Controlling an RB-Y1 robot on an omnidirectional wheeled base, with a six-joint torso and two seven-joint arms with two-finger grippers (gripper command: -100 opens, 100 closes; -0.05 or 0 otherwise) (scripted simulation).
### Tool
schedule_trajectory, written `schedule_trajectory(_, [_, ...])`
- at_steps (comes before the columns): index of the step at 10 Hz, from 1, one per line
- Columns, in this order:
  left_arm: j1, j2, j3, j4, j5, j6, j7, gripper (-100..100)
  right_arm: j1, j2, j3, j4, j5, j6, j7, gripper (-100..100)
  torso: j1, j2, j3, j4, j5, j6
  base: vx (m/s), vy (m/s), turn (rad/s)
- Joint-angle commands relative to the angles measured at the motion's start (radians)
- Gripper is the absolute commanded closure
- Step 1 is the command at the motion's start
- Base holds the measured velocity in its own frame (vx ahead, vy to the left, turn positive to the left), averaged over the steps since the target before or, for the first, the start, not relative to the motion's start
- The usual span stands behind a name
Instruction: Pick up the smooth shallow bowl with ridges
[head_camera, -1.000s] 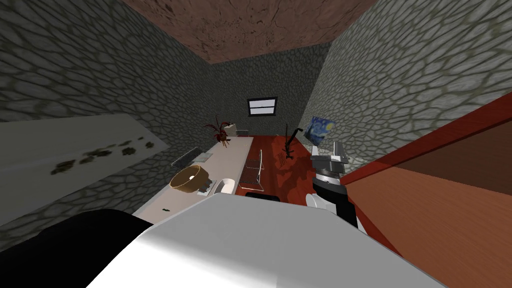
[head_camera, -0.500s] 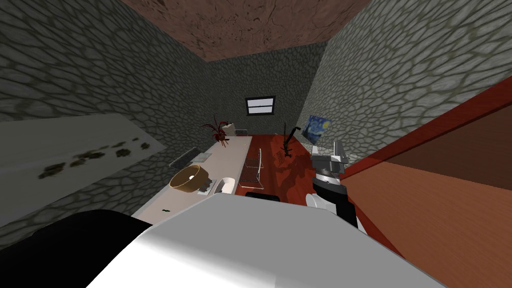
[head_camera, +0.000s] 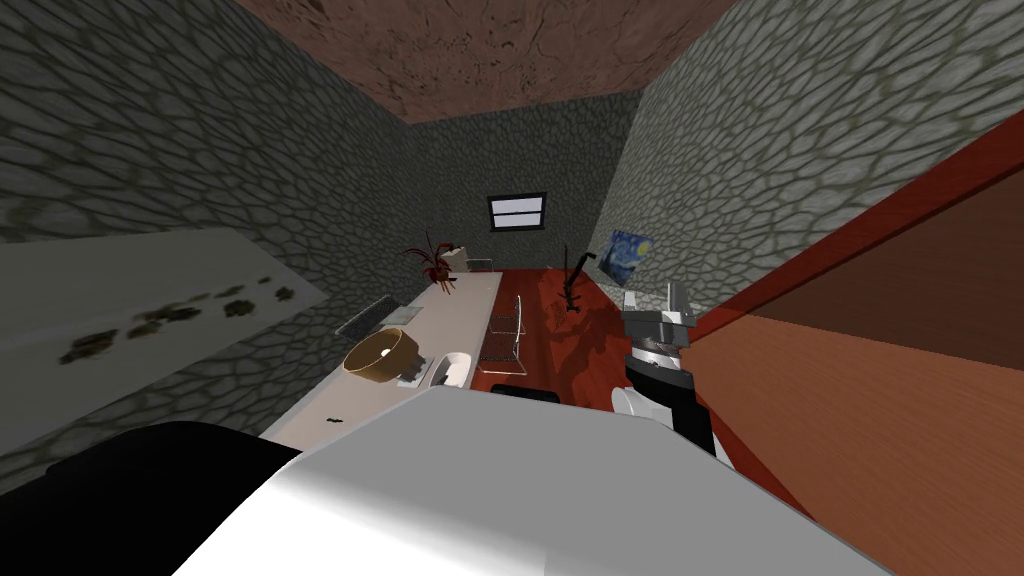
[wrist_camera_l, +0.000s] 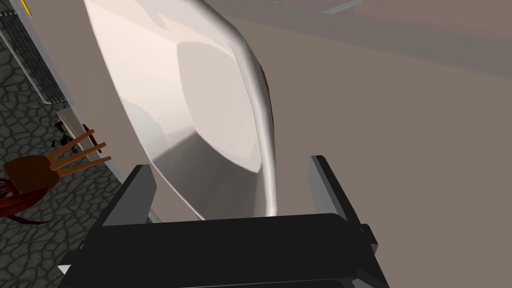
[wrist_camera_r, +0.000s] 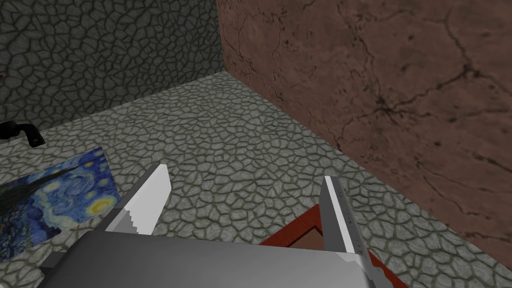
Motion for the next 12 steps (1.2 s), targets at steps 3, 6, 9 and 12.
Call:
schedule_trajectory(3, [-0.001, 0.000, 0.000, 0.002, 0.001, 0.001, -0.001, 100, 0.000, 0.000, 0.000, 0.000, 0.000, 0.000, 0.000, 0, -0.001, -0.003, -0.002, -0.001, 0.000, 0.000, -0.011, 0.003, -0.002])
schedule_trajectory(6, [-0.001, 0.000, 0.000, 0.002, 0.000, 0.002, -0.001, 100, 0.000, 0.000, 0.000, 0.000, 0.000, 0.000, 0.000, 0, -0.001, -0.003, -0.002, 0.000, 0.000, 0.000, 0.000, 0.000, 0.000])
schedule_trajectory(9, [0.049, 0.013, 0.001, -0.025, -0.018, -0.032, 0.012, 100, 0.000, 0.000, 0.000, 0.000, 0.000, 0.000, 0.000, 0, -0.003, -0.006, -0.003, -0.001, -0.001, -0.002, 0.056, -0.009, 0.079])
schedule_trajectory(12, [0.111, 0.028, 0.002, -0.062, -0.040, -0.067, 0.026, 100, 0.000, 0.000, 0.000, 0.000, 0.000, 0.000, 0.000, 0, -0.004, -0.008, -0.004, -0.001, -0.002, -0.001, 0.088, -0.021, 0.076])
